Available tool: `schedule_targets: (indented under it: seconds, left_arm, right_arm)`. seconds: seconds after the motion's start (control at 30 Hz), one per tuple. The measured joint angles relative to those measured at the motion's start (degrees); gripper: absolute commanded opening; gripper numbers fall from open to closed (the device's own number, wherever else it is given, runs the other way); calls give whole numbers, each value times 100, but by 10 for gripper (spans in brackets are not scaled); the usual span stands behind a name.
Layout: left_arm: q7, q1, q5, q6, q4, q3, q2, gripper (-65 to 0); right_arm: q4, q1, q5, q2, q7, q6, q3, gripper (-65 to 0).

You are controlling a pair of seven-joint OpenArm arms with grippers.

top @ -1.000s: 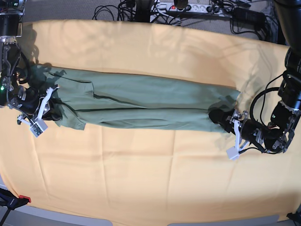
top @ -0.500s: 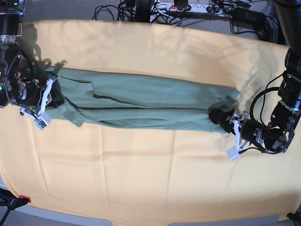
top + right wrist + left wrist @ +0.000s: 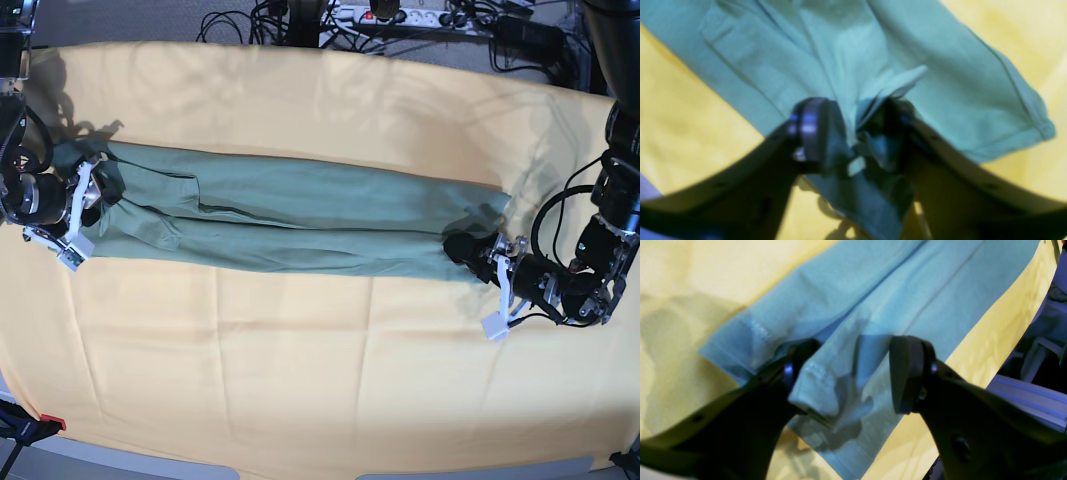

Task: Fold the T-shirt properly
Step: 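Pinch the shirt end with the right gripper and tuck it inward, then move the left gripper to the opposite shirt end and pinch it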

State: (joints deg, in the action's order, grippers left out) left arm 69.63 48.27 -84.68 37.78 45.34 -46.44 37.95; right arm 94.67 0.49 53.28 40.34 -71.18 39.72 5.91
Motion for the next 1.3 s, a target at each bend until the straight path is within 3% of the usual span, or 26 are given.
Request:
schedule_targets:
  seconds: [0.13, 0.23, 0.27, 0.3, 0.4, 0.53, 0.73, 0.8, 0.9, 1.0, 1.17, 1.3]
  left_arm:
    - [-4, 0, 0, 0, 0, 0, 0, -277]
    - [-2, 0, 0, 0, 0, 0, 0, -277]
    - [-2, 0, 2, 0, 0, 0, 0, -277]
    - [-2, 0, 2, 4, 0, 0, 0, -277]
    - [2, -15, 72, 24, 0, 284, -15, -277]
    - [24, -11, 94, 22, -4, 1300, -20, -277]
    - [76, 0, 291, 17, -17, 3351, 52, -277]
    - [81, -13, 428, -188, -31, 3928, 133, -277]
    - [94, -17, 619, -328, -42, 4579, 345, -277]
    - [79, 0, 610, -326, -42, 4874, 590, -277]
    - [76, -136, 553, -323, -37, 4892, 892, -277]
    - [210, -573, 361, -326, -37, 4896, 1062, -277]
  right_arm:
    - [289, -2, 173, 393, -133, 0, -4, -321]
    - [398, 15, 439, 632, 358, -26, 22, -325]
    - [398, 11, 479, 636, 654, -271, 55, -349]
    - [396, 13, 452, 621, 883, -461, 83, -400]
    - [396, 26, -55, 444, 1027, -389, 138, -650]
    - [393, -11, -118, 101, 1016, -374, 131, -650]
    - [393, -177, -37, -144, 1036, -367, 136, -650]
    - [393, -365, -83, -267, 1038, -363, 136, -650]
    - [393, -584, -894, -485, 1467, -426, 136, -650]
    - [389, -734, -1676, -669, 2026, -883, 138, -650]
    - [389, -879, -2214, -997, 2070, -1427, 138, -650]
    - [389, -997, -2247, -1139, 2090, -1429, 146, -650]
